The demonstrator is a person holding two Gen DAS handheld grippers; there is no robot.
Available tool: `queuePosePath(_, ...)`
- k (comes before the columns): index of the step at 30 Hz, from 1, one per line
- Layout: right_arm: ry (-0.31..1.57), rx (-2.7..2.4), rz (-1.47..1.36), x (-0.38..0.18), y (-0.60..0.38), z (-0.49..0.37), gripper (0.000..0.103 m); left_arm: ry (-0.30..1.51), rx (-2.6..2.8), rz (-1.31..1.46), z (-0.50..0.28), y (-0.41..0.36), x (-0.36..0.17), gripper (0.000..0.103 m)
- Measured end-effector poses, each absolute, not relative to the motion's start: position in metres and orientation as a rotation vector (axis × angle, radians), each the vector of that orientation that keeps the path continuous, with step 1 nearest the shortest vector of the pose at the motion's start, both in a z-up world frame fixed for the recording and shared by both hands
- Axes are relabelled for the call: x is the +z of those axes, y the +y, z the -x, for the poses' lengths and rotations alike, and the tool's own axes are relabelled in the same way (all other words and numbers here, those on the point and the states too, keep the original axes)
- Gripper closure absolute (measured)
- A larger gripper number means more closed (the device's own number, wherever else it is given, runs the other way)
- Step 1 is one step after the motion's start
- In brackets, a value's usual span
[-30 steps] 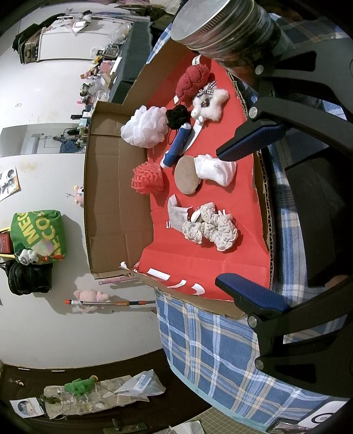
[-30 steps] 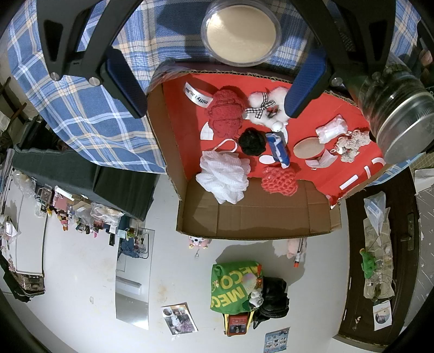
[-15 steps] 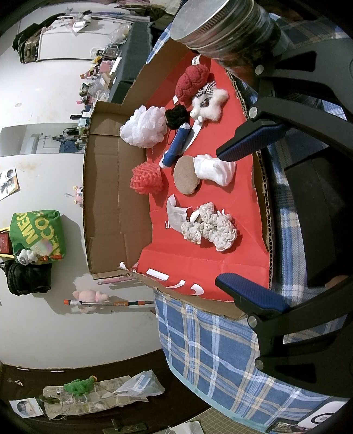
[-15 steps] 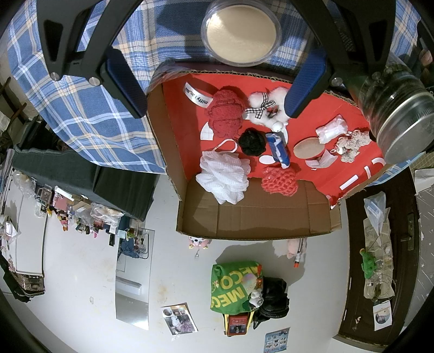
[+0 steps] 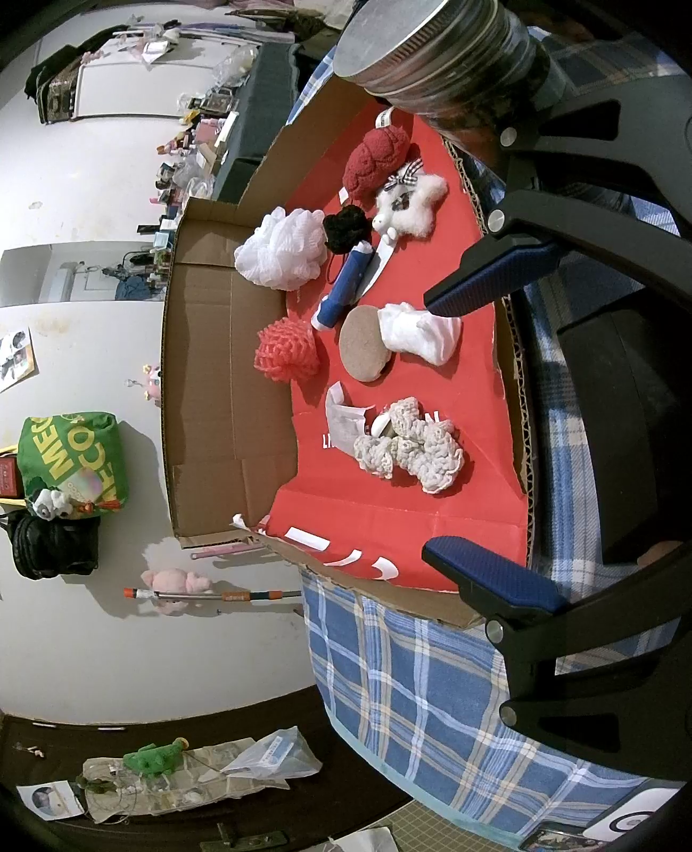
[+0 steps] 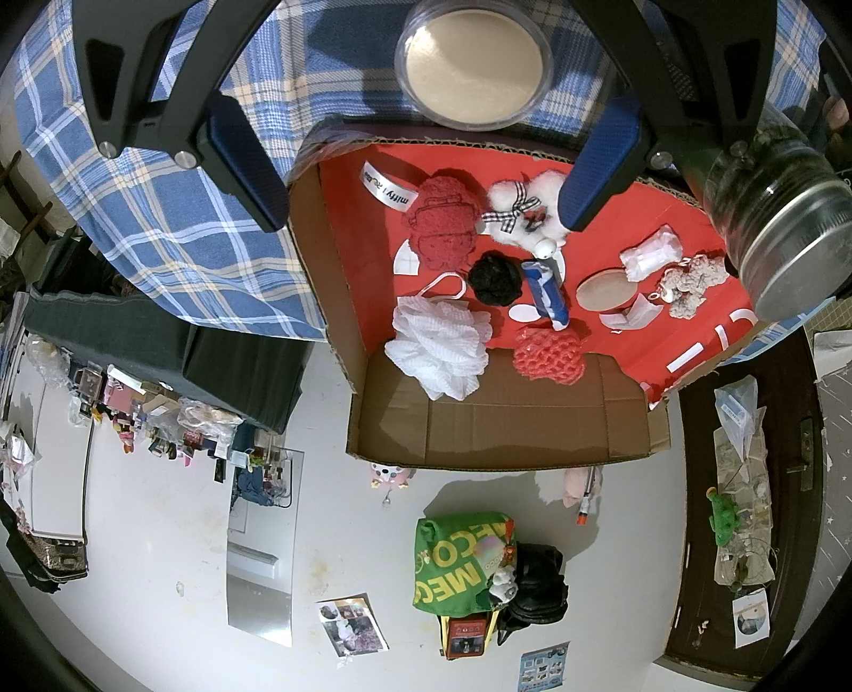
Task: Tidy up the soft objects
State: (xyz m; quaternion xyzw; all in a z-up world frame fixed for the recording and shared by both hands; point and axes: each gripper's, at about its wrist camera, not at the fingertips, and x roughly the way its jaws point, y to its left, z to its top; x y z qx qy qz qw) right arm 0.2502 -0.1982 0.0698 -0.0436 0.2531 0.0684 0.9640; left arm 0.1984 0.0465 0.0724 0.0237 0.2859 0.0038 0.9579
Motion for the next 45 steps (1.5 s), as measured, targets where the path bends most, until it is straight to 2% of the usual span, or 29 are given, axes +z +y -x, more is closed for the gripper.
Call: queuePosePath(45, 0.513, 0.13, 0.089, 0.0691, -0.199, -0.2503, 0.0, 0.58, -0.001, -0.046, -0.1965, 0.0455, 0.0685, 0.018)
